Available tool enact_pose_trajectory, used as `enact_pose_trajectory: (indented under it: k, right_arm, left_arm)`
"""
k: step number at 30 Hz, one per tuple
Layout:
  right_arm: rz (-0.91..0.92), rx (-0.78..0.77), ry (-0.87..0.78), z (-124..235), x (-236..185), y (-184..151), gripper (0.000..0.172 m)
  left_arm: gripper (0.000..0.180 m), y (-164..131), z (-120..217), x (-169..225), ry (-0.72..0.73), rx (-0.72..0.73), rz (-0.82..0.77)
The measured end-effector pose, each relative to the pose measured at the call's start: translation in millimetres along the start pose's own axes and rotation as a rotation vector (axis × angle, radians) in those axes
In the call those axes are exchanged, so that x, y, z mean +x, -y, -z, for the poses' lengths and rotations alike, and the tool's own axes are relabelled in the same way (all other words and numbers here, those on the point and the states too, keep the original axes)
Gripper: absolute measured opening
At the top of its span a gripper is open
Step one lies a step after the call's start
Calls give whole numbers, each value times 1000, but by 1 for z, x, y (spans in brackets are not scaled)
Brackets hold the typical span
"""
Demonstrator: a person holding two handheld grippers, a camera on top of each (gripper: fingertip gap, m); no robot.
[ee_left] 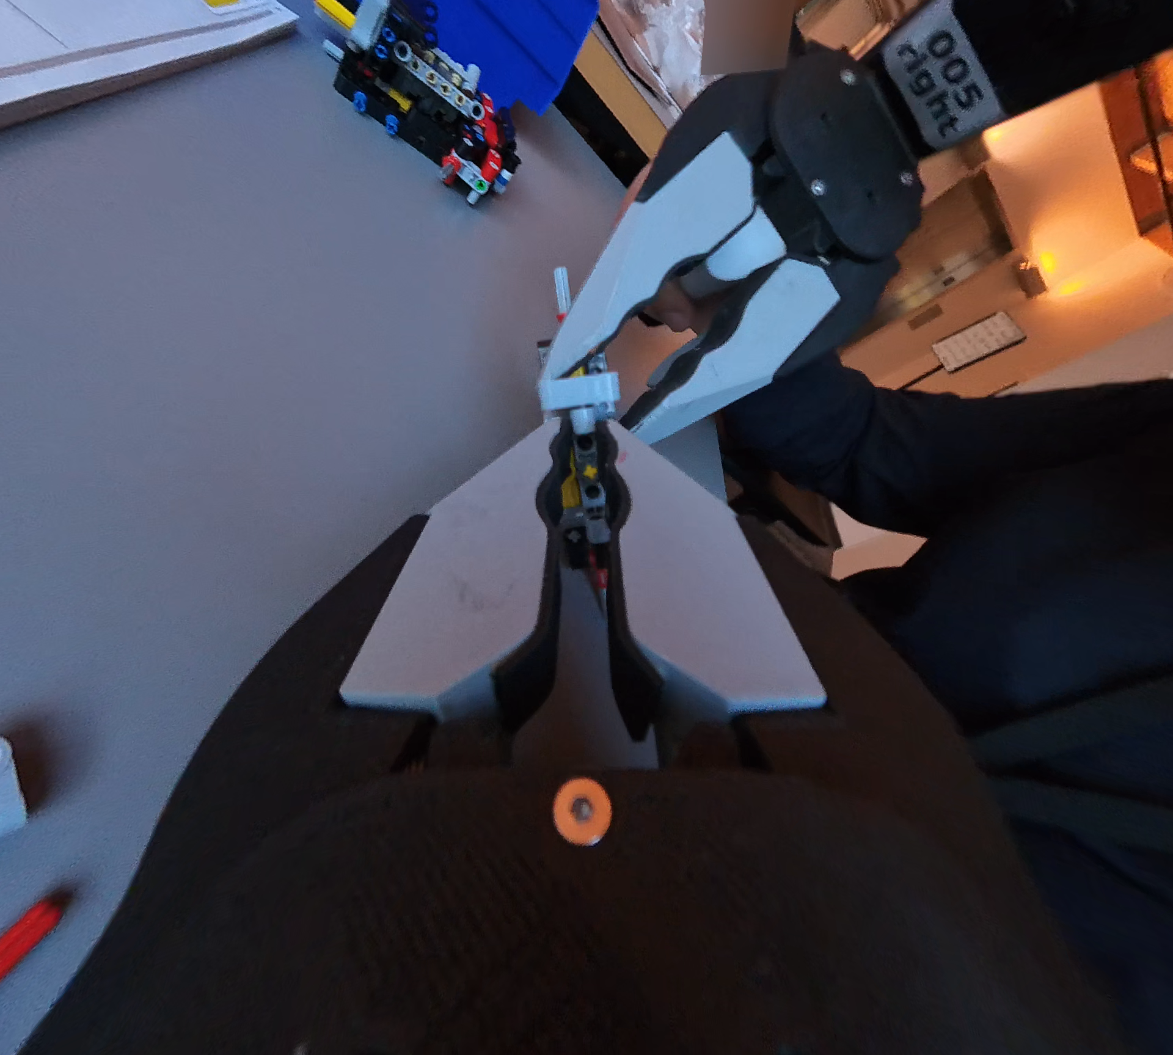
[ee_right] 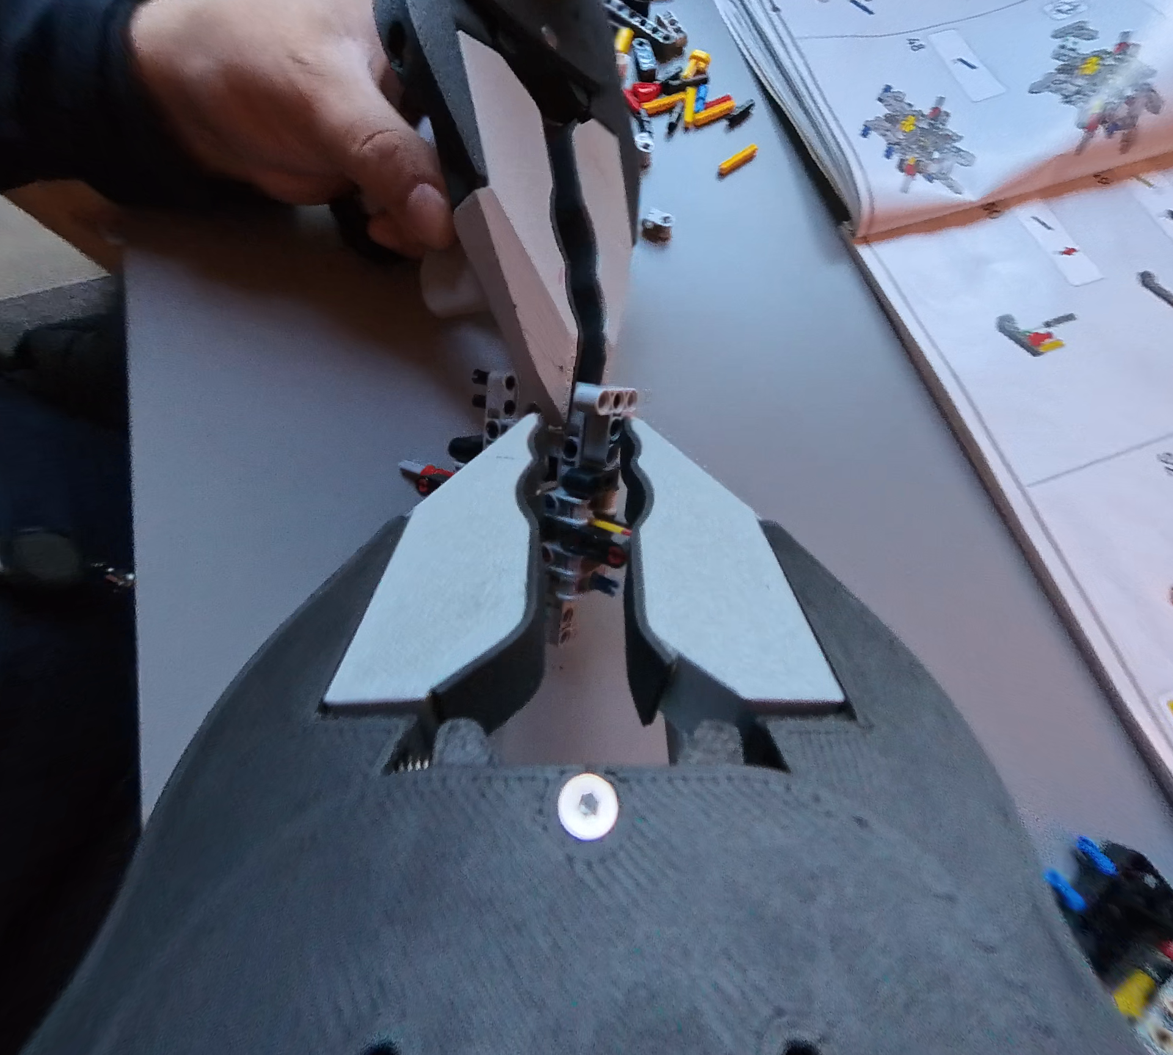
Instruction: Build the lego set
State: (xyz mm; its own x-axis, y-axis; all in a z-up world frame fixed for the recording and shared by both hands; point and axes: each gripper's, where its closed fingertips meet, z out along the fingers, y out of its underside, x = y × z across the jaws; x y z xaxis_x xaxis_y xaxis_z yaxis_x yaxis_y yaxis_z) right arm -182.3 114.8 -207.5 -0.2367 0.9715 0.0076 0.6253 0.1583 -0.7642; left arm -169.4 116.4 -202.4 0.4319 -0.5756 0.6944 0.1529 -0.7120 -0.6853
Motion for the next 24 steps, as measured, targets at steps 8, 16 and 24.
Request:
enact_pose_trajectory:
  k: [8, 16, 24]
  right_arm:
    - [3, 37, 126, -3, -13, -3, 16]
    - [87, -12, 291, -11, -30, 0, 14]
    - [82, -35, 315, -20, -35, 1, 14]
  left_arm:
    - [18, -18, 19, -4, 146, -206, -410]
    - [19, -25, 16, 4, 167, -267, -686]
    - [19, -34, 20, -1, 192, -316, -762]
